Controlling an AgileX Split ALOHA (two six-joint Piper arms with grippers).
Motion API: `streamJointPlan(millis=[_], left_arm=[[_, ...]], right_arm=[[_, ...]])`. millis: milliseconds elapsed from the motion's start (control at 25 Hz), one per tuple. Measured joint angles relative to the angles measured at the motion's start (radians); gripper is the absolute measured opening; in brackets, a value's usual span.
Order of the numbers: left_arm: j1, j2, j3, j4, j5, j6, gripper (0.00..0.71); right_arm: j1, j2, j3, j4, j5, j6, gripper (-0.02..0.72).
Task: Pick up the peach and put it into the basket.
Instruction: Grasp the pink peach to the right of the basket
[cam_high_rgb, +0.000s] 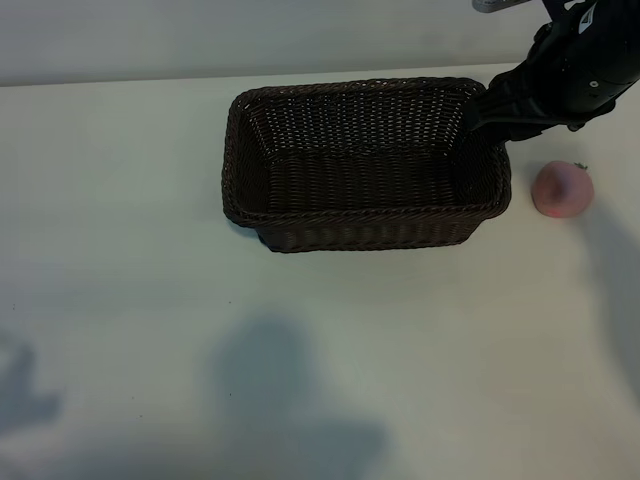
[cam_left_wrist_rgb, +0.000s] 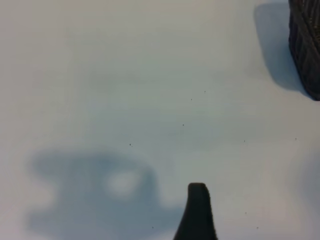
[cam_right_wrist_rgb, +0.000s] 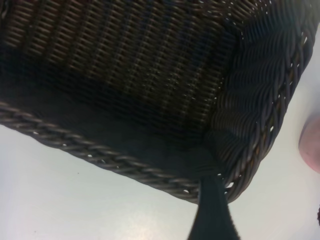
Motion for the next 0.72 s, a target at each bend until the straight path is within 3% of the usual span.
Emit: streamJointPlan(millis=[320,720], left_arm=[[0.000,-0.123,0.072,0.128,0.063,-0.108,0.596],[0.000,-0.196,0.198,0.138,0.051,-0.116,0.595]], right_arm=[[0.000,0.000,0.000,0.017,0.002,0.000,0.494],[0.000,0.000,0.000,0.026,0.002,0.000,0.494]])
